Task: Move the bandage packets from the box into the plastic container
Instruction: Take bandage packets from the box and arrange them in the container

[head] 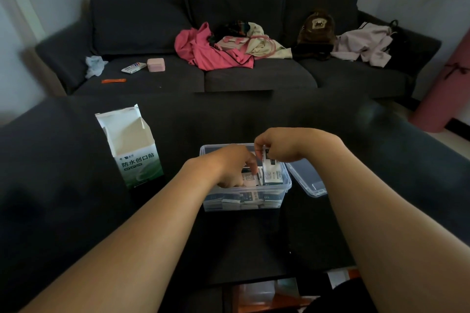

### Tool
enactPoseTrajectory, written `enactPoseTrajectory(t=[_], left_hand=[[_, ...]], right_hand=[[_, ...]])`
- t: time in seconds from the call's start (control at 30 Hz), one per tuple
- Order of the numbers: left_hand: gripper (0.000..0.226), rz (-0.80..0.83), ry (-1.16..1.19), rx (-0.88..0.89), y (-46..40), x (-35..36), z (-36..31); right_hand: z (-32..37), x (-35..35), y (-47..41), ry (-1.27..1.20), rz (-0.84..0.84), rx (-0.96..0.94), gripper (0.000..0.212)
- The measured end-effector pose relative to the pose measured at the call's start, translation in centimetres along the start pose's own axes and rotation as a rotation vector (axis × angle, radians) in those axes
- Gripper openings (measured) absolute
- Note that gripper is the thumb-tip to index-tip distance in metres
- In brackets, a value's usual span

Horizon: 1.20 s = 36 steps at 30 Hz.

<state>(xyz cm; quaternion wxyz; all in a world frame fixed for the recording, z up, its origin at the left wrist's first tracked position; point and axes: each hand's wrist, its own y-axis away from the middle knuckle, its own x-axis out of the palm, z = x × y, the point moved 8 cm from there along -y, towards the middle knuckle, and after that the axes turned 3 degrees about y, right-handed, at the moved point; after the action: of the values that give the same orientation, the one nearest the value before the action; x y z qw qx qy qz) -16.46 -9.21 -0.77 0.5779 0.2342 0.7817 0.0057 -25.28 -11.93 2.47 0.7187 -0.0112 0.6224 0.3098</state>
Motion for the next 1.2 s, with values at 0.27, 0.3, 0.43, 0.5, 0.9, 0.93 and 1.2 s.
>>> enactPoseTrajectory(t=[0.27, 0.3, 0.43, 0.5, 0.9, 0.93, 1.2], left_hand=[[0.046, 0.001, 0.002, -0.021, 0.0, 0.1, 0.0], [0.046, 0.002, 0.000, -0.025, 0.0, 0.1, 0.0], [0.046, 0.001, 0.001, -0.036, 0.1, 0.0, 0.1], [0.047, -0.008, 0.006, -0.041, 0.1, -0.1, 0.2], [0.043, -0.021, 0.050, -0.056, 0.2, -0.2, 0.6], [0.043, -0.020, 0.052, -0.057, 0.3, -0.2, 0.6], [0.044, -0.045, 0.084, -0.051, 0.6, -0.7, 0.4]], right_hand=[[-0.2, 0.5, -0.5, 0.086, -0.012, 0.020, 0.032], [-0.2, 0.5, -0.4, 0.095, -0.013, 0.023, 0.033], [-0.1, 0.7, -0.5, 0.165, -0.013, 0.042, 0.036], [-0.1, 0.9, -0.7, 0.182, -0.015, 0.044, 0.039], [-0.6, 1.5, -1.3, 0.226, 0.013, 0.111, 0.058], [-0.5, 1.5, -1.3, 0.236, 0.012, 0.111, 0.058], [0.1, 1.1, -0.8, 0.201, 0.005, 0.094, 0.053]])
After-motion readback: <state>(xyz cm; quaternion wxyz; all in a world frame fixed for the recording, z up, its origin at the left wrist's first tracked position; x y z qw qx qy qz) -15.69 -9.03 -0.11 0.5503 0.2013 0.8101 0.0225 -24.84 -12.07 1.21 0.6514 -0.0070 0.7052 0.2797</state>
